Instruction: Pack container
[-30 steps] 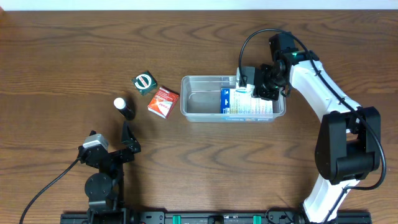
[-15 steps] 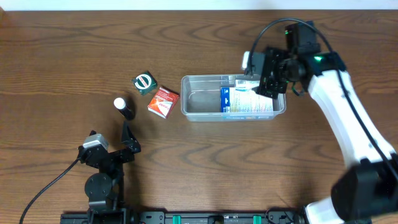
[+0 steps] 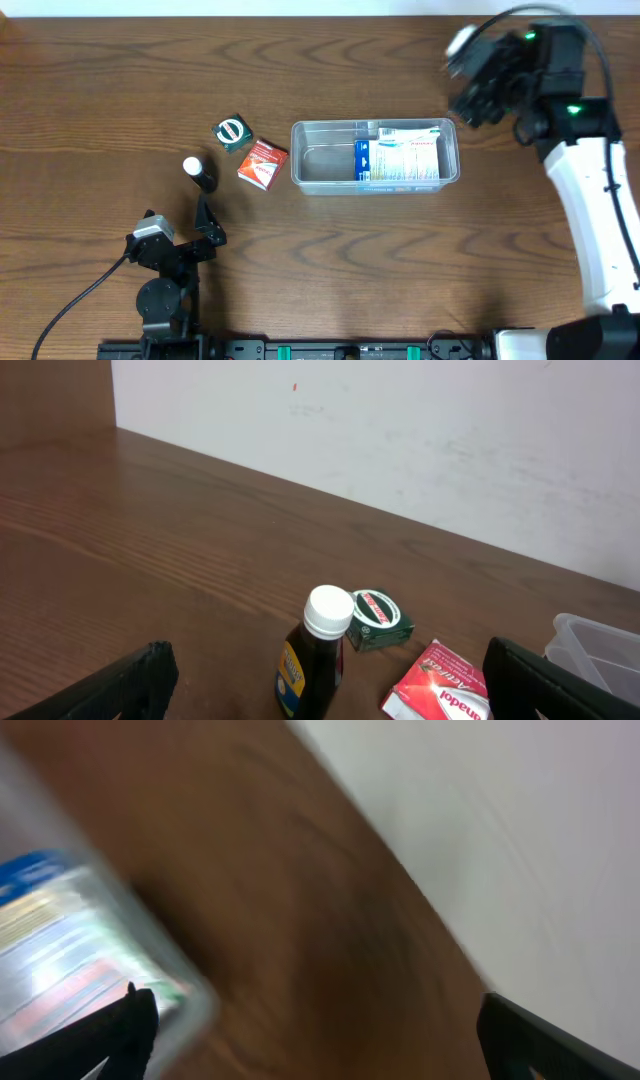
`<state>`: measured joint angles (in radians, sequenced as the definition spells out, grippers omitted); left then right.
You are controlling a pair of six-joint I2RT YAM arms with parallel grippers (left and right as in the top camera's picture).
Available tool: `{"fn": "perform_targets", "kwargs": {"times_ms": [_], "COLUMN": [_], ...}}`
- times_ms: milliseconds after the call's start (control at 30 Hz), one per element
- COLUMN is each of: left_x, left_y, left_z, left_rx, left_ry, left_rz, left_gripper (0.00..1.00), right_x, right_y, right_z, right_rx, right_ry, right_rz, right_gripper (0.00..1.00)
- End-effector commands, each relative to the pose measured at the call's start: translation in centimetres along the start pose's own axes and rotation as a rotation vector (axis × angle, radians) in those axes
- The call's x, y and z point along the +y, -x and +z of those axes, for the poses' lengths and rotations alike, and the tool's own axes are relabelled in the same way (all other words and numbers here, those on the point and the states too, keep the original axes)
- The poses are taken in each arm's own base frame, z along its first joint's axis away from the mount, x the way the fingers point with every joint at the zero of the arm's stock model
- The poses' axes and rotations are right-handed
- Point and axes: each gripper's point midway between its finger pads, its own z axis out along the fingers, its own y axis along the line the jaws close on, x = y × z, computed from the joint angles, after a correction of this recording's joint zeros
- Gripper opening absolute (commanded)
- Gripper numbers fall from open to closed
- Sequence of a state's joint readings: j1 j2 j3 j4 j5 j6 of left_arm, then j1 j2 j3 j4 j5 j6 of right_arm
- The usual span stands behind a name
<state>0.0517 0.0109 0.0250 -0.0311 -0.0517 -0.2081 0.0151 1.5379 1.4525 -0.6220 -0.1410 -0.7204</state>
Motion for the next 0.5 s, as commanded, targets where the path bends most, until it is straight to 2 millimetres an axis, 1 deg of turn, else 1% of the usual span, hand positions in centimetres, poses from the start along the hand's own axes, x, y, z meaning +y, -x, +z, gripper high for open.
{"fn": "perform_targets", "kwargs": {"times_ms": [0, 67, 133, 233, 267, 367, 467], "left_x": [0.8, 0.8, 0.8, 0.8, 0.8, 0.8, 0.4], "left_y": [-1.7, -1.7, -1.6, -1.6, -1.6, -1.6, -1.8], "left_z": [0.1, 0.1, 0.1, 0.1, 0.1, 0.1, 0.1], "left_rx": [0.048, 0.048, 0.046, 0.046, 0.046, 0.046, 0.055], "left_ry": [0.028, 0.028, 0.028, 0.028, 0.028, 0.028, 0.009], "left_rz": [0.018, 0.018, 0.018, 0.018, 0.018, 0.018, 0.017], "left_gripper": [0.98, 0.98, 0.98, 0.98, 0.98, 0.98, 0.98], "right_x": [-6.3, -8.3, -9.8, -10.9, -11.2, -11.7, -12.0], "right_y": [-5.7, -8.3, -10.7, -13.8, -14.7, -16.3, -16.9], "right_z": [-0.4, -0.7, -1.0, -1.4, -1.7, -2.2, -2.6], "right_rx": [0.15, 0.182, 0.216, 0.266, 0.28, 0.304, 0.311], "right_ry": [-0.267, -0.331, -0.365, -0.388, -0.399, -0.417, -0.429], "right_rz": [0.469, 0.586, 0.634, 0.708, 0.742, 0.796, 0.808], "right_gripper": [0.99, 0.99, 0.99, 0.98, 0.99, 0.99, 0.99]}}
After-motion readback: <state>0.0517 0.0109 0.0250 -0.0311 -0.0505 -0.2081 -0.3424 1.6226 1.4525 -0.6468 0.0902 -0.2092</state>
